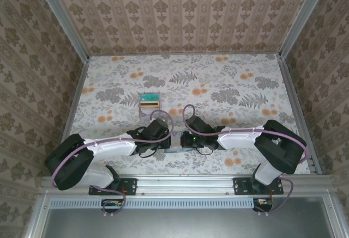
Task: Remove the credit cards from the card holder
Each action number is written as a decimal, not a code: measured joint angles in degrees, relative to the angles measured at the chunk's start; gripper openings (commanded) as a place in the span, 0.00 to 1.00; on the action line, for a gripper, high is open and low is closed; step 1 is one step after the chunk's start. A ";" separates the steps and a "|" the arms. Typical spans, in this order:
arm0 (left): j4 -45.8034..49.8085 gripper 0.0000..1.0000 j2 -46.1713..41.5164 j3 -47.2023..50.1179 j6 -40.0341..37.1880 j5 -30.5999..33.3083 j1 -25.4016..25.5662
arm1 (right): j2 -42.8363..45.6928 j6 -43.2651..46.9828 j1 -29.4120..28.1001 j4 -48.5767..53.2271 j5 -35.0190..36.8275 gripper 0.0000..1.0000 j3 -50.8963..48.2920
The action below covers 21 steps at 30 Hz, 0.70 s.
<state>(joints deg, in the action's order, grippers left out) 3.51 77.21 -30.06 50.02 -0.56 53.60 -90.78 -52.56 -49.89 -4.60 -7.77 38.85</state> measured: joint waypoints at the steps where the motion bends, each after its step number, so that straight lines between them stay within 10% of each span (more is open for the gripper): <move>1: 0.09 0.00 0.00 -0.02 0.11 0.11 0.00 | 0.39 0.00 0.17 0.02 0.00 0.00 -0.33; 10: 0.15 0.00 0.00 -0.02 0.35 0.37 -0.02 | 2.54 0.02 1.27 0.37 0.00 0.00 -1.64; 13: 0.15 0.00 0.00 -0.02 0.35 0.37 -0.02 | 2.54 0.02 1.27 0.35 -0.02 0.25 -1.64; 21: 0.15 0.00 0.00 -0.02 0.35 0.35 -0.02 | 1.90 0.22 1.27 -0.28 -0.24 0.28 -1.64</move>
<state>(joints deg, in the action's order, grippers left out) 3.66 77.21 -30.09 50.37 -0.21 53.58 -88.88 -52.34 -48.62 -4.89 -8.01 37.21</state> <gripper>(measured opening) 0.048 0.283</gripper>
